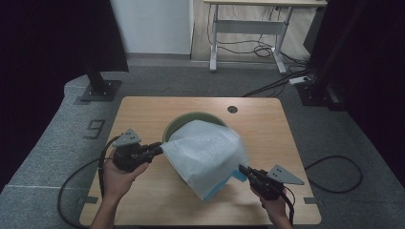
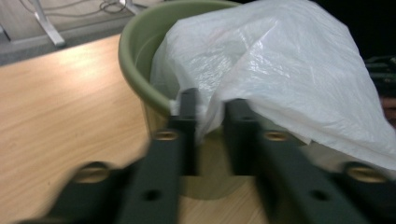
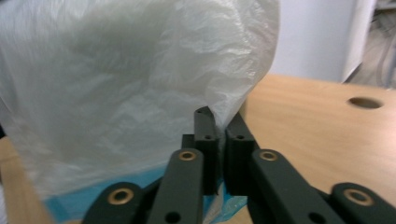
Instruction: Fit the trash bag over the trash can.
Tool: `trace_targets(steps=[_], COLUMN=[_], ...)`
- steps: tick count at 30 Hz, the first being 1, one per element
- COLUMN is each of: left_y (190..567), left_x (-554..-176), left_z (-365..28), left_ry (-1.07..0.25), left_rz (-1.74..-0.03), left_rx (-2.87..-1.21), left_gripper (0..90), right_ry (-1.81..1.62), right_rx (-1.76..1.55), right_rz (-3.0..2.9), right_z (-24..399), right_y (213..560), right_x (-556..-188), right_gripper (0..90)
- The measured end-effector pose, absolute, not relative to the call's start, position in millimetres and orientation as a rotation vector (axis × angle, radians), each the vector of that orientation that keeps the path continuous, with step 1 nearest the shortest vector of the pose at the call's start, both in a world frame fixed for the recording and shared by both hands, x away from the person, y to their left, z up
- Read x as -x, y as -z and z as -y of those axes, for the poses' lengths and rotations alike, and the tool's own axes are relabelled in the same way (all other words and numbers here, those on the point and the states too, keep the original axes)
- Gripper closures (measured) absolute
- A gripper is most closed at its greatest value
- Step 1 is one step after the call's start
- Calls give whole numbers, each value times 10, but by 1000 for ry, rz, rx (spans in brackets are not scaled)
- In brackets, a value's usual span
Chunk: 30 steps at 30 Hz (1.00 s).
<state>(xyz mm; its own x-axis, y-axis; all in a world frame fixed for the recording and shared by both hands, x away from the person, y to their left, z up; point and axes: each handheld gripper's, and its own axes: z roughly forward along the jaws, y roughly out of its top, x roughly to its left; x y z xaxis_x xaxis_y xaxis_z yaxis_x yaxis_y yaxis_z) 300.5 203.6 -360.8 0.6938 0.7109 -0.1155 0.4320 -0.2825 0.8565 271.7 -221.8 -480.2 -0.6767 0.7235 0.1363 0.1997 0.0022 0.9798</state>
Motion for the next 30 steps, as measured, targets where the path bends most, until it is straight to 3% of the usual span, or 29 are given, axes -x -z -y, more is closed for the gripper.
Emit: trace_targets(steps=[2, 4, 8, 16, 30], left_y=[3574, 3536, 3466, 3321, 3345], left_x=[-2973, -2939, -2869, -2753, -2822], left_z=[-2023, -2034, -2085, -2087, -1416], left_ry=[-414, -436, -453, -449, -368], left_rz=[-893, -887, -854, -809, -691], left_rx=[-1910, -1894, -1876, -1850, -1978], left_gripper=[515, 434, 370, 357, 335], right_ry=[-1724, -1715, -1707, -1632, -1602], right_rx=[-966, -975, -980, -967, -947], right_rz=[-1829, -1806, -1789, -1825, -1874], right_z=[2280, 2324, 2388, 2390, 2172], right_y=[4721, 4649, 4529, 4390, 4212], right_x=[-2701, -2694, -2700, -2720, -2702], right_gripper=[881, 881, 881, 882, 881])
